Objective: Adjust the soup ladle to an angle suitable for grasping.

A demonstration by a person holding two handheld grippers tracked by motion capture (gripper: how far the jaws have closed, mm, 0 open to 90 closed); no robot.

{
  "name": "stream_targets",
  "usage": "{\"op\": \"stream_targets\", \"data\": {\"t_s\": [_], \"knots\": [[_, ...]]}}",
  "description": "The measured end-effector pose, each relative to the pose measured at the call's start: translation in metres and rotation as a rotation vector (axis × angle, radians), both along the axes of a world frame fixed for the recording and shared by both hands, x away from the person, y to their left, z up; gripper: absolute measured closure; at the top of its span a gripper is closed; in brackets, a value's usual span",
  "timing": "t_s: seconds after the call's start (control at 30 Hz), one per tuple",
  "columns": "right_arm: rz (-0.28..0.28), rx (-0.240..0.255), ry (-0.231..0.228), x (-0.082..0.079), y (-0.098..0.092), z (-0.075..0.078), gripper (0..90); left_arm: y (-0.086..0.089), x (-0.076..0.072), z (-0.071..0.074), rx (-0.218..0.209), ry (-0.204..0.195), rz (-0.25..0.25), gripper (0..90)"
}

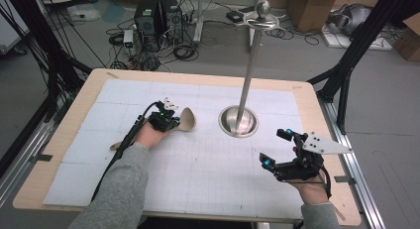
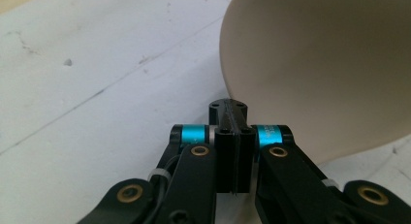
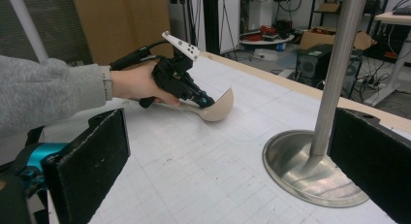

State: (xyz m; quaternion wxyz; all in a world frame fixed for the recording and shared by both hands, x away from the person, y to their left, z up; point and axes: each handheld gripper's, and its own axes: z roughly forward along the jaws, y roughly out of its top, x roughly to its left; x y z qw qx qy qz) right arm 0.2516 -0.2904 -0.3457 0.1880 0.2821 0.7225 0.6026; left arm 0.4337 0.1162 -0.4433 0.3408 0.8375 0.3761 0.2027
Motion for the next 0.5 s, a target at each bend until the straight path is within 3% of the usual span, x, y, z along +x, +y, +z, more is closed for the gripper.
{"op": "stream_targets", "data": {"t_s": [0.17, 0.27, 0.37, 0.5], "knots": [[0.001, 0.001, -0.002, -0.001, 0.001, 0.000, 0.1, -0.001, -0.005, 0.000, 0.009, 0.000, -0.021, 90.0], [0.002, 0.001, 0.005, -0.001, 0.001, 0.000, 0.1, 0.002, -0.008, -0.002, -0.016, -0.017, -0.027, 90.0], [0.000, -0.001, 0.007, 0.000, 0.001, -0.001, 0.1, 0.008, -0.011, -0.004, -0.070, 0.006, -0.040, 90.0], [0.001, -0.003, 0.011, 0.000, 0.002, -0.002, 0.1, 0.008, -0.016, -0.003, -0.065, 0.015, -0.061, 90.0]]}}
